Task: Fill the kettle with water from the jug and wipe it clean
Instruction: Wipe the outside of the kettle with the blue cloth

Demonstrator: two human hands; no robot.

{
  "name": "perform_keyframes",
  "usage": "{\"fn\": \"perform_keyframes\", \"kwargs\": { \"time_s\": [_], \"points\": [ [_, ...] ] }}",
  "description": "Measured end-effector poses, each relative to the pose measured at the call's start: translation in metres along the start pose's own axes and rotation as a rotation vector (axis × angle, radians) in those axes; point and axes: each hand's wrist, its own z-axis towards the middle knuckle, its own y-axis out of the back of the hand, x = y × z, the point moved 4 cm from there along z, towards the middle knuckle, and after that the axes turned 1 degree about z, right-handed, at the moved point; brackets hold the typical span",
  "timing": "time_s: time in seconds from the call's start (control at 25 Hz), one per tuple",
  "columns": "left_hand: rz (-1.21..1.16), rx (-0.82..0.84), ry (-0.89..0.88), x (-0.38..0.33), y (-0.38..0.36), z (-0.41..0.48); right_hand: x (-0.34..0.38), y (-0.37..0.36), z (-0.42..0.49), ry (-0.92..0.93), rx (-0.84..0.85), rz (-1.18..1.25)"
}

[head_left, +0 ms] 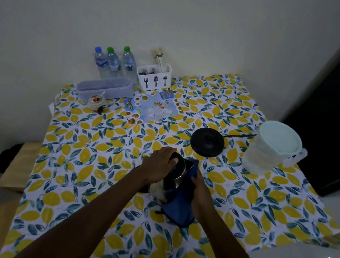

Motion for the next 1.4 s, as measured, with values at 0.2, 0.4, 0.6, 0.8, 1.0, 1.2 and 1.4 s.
{"fn": "perform_keyframes", "kwargs": {
  "time_s": [0.2,0.4,0.6,0.8,1.0,1.2,1.4],
  "points": [
    [0.001,-0.018,0.010,0.004,-0.003,-0.001,-0.008,0.018,0.024,0.091,0.050,-0.213],
    [0.018,-0.027,0.007,0.005,-0.003,0.000,-0.004,0.014,0.054,0.069,0.131,-0.124],
    [0.027,-0.055,0.005,0.003,-0.002,-0.003,0.019,-0.007,0.065,0.023,0.252,0.010],
    [-0.041,-0.128,0.054,-0.002,0.000,-0.008,0.038,-0.015,0.084,-0.054,0.364,-0.189],
    [-0.019,-0.179,0.068,-0.007,0.001,-0.014,0.028,-0.013,0.087,-0.234,0.363,-0.209],
    [-0.017,-0.197,0.079,-0.007,0.002,-0.015,0.015,-0.003,0.067,-0.168,0.495,0.050],
    [-0.340,-0.403,0.078,0.004,0.009,-0.028,0.006,0.012,0.051,-0.032,0.448,0.017]
  ]
}}
